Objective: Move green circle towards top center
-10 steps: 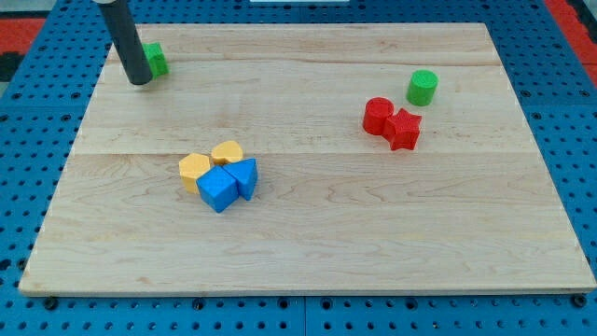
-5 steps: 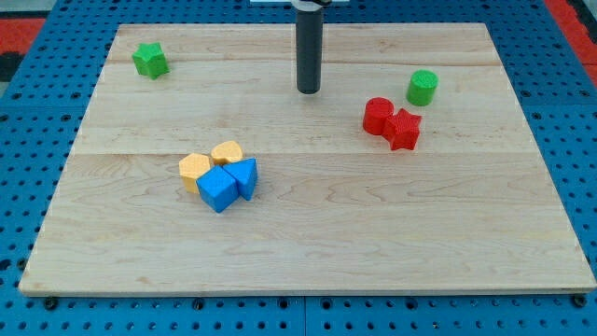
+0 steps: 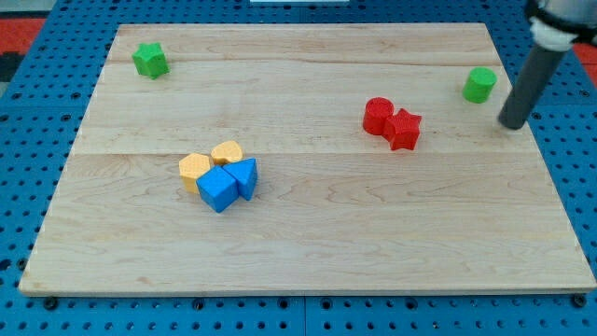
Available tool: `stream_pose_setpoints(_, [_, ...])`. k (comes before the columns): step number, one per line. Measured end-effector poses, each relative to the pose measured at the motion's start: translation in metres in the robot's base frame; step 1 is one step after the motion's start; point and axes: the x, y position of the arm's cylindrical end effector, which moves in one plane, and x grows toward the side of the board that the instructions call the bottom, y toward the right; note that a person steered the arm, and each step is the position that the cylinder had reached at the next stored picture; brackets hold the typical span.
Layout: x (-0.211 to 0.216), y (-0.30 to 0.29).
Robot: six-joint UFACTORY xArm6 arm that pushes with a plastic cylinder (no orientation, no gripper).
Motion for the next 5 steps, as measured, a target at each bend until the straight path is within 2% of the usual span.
stream_pose_setpoints(1, [-0.040,0.019])
stream_pose_setpoints(2, [-0.040,-0.080])
stream_pose_setpoints(3, [-0.040,-0.128])
stream_pose_setpoints(5, [-0.040,-0.134])
